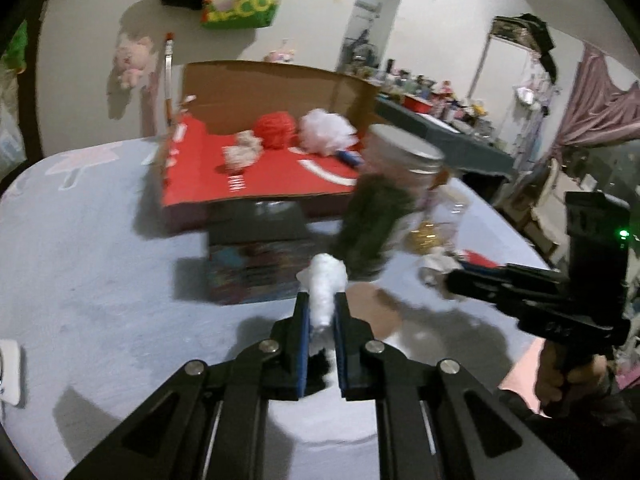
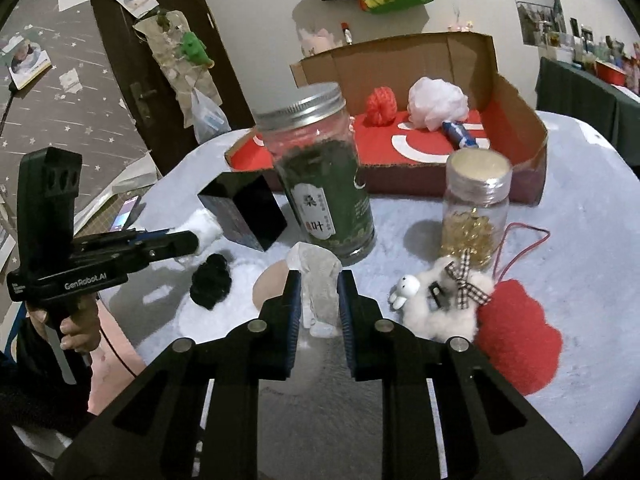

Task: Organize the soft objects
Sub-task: 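Grasp the white rolled cloth with the left tool while the right tool grasps the white crumpled cloth, then carry the white roll and crumpled cloth into the box and open both tools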

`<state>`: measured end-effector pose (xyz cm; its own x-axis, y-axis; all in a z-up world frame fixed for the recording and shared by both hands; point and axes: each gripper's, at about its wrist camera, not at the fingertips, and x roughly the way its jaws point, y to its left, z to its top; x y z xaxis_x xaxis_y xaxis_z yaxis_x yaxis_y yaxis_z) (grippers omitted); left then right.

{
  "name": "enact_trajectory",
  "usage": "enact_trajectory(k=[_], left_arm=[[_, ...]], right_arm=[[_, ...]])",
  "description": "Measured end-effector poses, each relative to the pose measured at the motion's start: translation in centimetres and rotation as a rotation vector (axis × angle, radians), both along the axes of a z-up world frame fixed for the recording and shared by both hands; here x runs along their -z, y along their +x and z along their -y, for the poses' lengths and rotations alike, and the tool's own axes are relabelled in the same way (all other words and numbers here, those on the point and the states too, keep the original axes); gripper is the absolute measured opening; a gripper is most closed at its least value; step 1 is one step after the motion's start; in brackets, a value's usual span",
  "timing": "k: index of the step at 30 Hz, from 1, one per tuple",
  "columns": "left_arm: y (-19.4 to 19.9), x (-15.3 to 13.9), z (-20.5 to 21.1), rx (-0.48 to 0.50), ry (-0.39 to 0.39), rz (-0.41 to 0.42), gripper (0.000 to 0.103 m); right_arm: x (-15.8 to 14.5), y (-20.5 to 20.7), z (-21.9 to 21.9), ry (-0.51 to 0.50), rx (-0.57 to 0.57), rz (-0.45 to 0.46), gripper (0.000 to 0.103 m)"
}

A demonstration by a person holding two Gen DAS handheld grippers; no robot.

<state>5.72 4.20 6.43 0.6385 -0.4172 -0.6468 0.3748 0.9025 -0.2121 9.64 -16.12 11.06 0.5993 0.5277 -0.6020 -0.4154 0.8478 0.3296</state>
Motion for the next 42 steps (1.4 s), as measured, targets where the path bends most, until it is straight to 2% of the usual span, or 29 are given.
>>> enact_trajectory(k=[9,19,29,42], left_arm=[[1.4,1.1,3.6,0.077,-0.024,-0.048,0.011],[2.2,1.4,3.5,0.079,-0.038,-0.075,0.011],[2.0,0.7,0.1,0.011,-0.06,-0.088,0.011],[1.2,0.4,-5.6,-0.106,0.006,-0.062,0.011]], right_arm=[[-0.2,0.2,0.4,0.003,-0.017,-0.009,0.018],[-0.1,0.6,0.1,0.0,-0.028,-0.01,0.018],[-0.3,0.5,1.9,-0.007,0.003,-0.017,0.018],[-0.7,0.7,7.2,-0.005,0.091,-0.052,0.018]])
